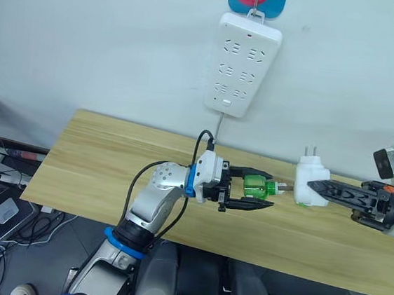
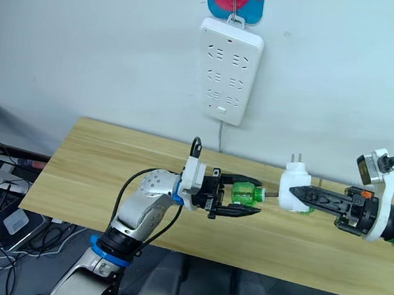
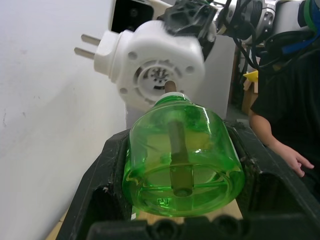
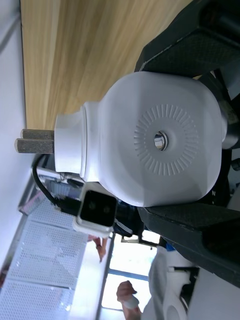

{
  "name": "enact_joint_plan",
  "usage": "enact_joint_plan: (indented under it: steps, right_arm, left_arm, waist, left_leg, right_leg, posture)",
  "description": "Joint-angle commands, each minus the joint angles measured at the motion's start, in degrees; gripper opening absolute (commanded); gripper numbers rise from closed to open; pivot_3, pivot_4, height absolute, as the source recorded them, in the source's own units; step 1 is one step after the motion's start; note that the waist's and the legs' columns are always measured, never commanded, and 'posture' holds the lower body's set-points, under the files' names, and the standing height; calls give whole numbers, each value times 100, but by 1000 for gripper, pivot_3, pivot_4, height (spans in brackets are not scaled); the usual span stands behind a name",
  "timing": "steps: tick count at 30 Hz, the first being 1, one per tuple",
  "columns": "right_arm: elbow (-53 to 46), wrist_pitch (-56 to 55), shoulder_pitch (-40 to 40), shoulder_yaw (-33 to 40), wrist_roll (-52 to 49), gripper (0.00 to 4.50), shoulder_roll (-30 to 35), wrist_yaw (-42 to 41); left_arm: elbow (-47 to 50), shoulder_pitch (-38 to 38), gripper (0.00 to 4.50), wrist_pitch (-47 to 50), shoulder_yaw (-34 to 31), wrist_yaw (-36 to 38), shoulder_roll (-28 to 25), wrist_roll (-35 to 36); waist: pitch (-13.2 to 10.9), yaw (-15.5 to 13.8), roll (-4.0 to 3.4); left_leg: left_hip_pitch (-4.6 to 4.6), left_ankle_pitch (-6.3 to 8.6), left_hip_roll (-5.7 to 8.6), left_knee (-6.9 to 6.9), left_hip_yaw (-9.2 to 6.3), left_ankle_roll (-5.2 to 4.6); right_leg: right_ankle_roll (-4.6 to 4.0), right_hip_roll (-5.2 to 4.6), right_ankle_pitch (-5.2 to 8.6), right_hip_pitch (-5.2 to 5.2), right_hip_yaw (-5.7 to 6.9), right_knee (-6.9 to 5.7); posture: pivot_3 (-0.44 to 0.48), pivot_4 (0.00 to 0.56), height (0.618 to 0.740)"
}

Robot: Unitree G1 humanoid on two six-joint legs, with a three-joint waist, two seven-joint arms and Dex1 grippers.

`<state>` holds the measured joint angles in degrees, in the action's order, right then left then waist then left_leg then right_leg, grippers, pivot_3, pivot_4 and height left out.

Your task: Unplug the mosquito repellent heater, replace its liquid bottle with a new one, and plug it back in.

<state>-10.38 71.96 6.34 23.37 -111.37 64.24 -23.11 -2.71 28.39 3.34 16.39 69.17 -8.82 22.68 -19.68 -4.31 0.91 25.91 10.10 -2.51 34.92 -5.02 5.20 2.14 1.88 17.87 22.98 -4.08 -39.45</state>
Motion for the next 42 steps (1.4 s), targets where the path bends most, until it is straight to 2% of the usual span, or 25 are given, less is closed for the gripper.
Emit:
enact_joint_plan:
  steps: [1,19,42]
  right_arm:
    - [-119,4,-57,94,-163,2977,157,-243]
    - [-308,-232,179,-254,-163,2977,41,-126]
    - [-19,-111,270,-169,-163,2977,155,-21]
  left_arm:
    - [85,63,2280,-91,33,1,59,35]
    - [166,93,2280,-68,163,14,165,40]
    - [264,82,2280,-44,173,157,57,101]
  waist:
    - [0,0,0]
    - [0,-1,0]
    - [2,-6,-1]
  left_leg:
    - [0,0,0,0,0,0]
    - [-1,0,0,3,1,0]
    - [-1,-1,0,14,3,1]
  right_leg:
    - [-4,0,-2,0,0,-1]
    - [-17,0,-10,3,-1,-10]
    - [-18,0,-11,16,-1,-44]
  posture:
    - [168,342,740]
    - [177,337,740]
    - [181,316,740]
